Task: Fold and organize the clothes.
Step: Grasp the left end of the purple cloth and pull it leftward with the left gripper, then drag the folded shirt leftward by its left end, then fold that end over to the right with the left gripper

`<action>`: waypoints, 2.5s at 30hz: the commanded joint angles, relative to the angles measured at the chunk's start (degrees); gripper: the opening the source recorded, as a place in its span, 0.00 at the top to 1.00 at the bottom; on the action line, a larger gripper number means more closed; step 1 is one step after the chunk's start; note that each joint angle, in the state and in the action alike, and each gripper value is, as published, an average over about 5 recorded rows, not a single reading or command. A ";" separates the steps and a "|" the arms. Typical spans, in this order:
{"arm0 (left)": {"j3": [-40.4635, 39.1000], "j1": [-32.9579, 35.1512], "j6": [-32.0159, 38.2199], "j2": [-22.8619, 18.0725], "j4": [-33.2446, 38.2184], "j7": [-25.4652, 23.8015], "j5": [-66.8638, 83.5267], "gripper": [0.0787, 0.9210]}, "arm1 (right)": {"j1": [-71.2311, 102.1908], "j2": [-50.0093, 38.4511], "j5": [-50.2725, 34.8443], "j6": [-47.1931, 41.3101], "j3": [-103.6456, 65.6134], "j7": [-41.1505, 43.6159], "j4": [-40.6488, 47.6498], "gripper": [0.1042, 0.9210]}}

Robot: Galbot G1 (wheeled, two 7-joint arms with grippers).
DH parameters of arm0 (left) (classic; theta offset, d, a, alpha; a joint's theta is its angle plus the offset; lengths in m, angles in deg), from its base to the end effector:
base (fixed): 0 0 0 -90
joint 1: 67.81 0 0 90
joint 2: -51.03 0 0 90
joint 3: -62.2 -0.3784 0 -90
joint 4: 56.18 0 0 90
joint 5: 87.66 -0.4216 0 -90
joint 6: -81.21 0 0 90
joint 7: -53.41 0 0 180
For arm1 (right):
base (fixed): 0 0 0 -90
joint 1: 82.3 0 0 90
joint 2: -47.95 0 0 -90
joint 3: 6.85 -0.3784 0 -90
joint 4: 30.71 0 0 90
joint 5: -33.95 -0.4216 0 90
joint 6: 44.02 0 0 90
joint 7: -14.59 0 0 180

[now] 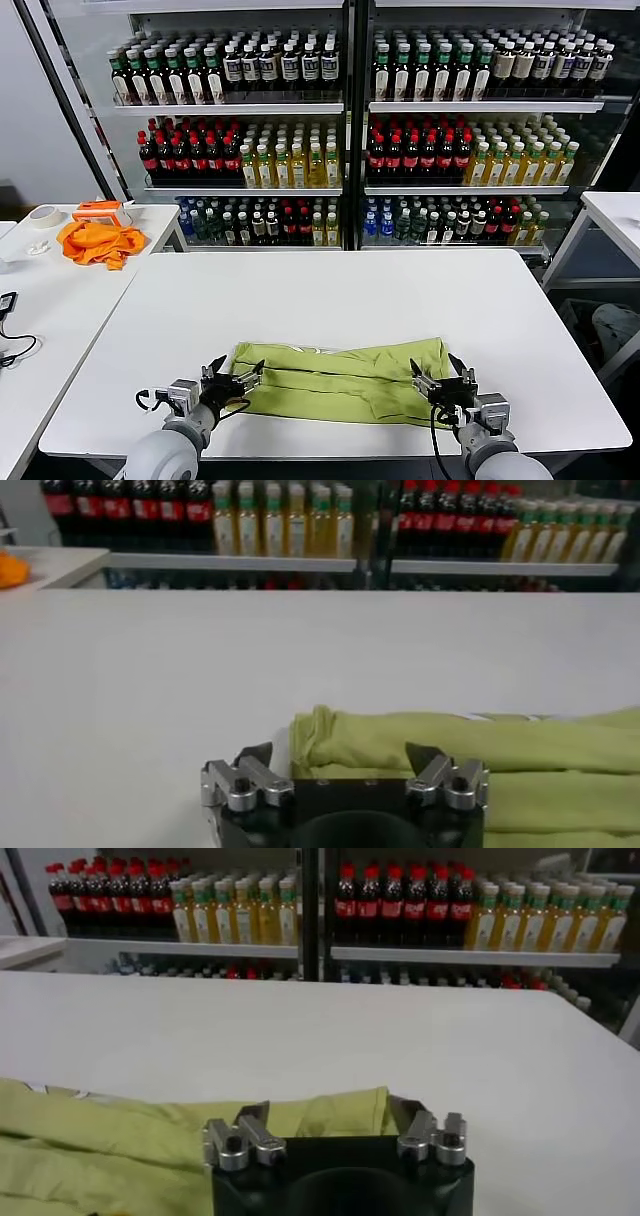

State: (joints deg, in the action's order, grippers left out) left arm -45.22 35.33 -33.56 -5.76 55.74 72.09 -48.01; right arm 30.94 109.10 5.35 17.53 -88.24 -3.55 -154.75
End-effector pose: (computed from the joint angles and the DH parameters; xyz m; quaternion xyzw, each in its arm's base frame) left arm 0.3068 0.0231 -0.3274 -0.0835 -0.9616 0.0173 0.2610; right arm 0.2582 -0.0229 -0.2741 0.0509 -0.9749 0.0236 0.2153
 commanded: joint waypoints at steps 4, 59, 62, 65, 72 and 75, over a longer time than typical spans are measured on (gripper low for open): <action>-1.63 -1.86 -0.59 -3.67 -1.27 7.17 2.27 0.21 | 0.61 0.21 0.63 0.29 -0.36 -0.29 -0.15 0.12; 9.35 3.25 -8.45 1.19 17.62 1.56 -1.67 0.98 | -1.14 -1.73 2.06 1.67 -2.03 -0.59 0.32 0.12; 6.93 2.27 -8.44 0.33 18.38 1.39 3.16 0.98 | -0.99 -1.76 2.29 1.66 -2.08 -0.57 0.32 0.12; 5.37 0.96 -8.44 -0.15 18.74 1.27 5.43 0.98 | -1.10 -1.65 2.59 1.65 -1.95 -0.59 0.46 0.12; 1.56 -2.57 -8.45 -2.12 15.91 1.55 7.28 0.98 | -1.12 -1.18 3.29 1.67 -2.08 -0.55 0.82 0.12; 0.26 -3.50 -8.46 -3.65 14.25 1.81 7.60 0.98 | -1.10 -0.99 3.53 1.72 -2.25 -0.52 1.01 0.12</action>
State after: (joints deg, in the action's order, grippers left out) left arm -38.64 35.73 -41.86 -6.28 71.65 73.69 -49.53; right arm 29.87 108.10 8.60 19.17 -90.29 -4.07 -153.87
